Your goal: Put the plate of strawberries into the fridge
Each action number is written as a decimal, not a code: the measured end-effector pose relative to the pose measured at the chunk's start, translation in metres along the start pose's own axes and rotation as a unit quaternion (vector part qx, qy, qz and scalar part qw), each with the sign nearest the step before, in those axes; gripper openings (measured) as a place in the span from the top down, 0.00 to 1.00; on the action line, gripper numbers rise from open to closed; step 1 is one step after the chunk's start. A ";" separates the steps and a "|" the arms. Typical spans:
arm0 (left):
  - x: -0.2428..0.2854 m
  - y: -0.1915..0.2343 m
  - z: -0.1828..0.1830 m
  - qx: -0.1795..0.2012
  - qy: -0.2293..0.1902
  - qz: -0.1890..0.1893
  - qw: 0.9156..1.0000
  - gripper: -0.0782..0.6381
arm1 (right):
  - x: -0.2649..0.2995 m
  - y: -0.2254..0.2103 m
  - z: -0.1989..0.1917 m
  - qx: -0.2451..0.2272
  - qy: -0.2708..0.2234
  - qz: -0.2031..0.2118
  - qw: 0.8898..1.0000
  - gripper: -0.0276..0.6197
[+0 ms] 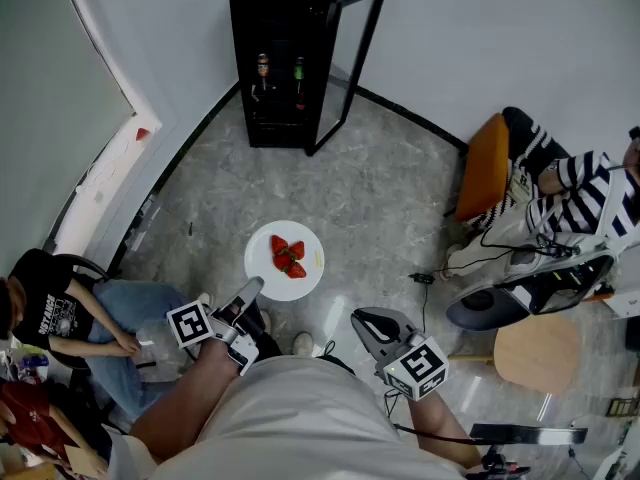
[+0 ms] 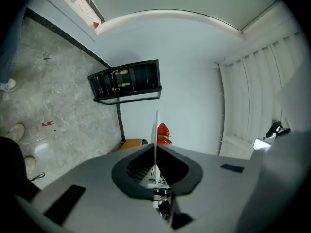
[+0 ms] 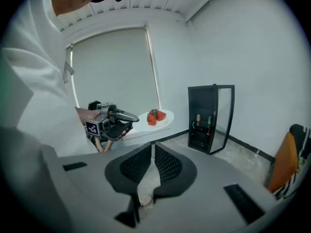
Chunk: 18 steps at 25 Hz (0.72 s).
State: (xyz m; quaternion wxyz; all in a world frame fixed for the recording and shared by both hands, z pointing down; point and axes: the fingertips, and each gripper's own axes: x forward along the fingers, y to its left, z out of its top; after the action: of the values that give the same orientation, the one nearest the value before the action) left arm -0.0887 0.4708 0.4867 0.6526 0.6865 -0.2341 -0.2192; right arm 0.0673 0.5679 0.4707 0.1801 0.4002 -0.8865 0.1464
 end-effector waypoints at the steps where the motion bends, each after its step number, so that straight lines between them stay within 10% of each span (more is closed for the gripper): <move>1: -0.004 -0.003 -0.004 -0.001 -0.001 0.003 1.000 0.85 | -0.007 0.004 0.002 0.002 -0.001 0.000 1.000 0.90; 18: -0.006 -0.046 0.002 0.005 -0.071 0.020 0.997 0.85 | -0.040 0.001 0.024 0.004 -0.006 0.067 0.998 0.90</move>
State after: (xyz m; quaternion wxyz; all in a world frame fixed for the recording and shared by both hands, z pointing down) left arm -0.0931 0.4741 0.4409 0.6354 0.6675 -0.2945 -0.2531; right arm 0.0867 0.5852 0.4321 0.1631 0.3412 -0.9119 0.1592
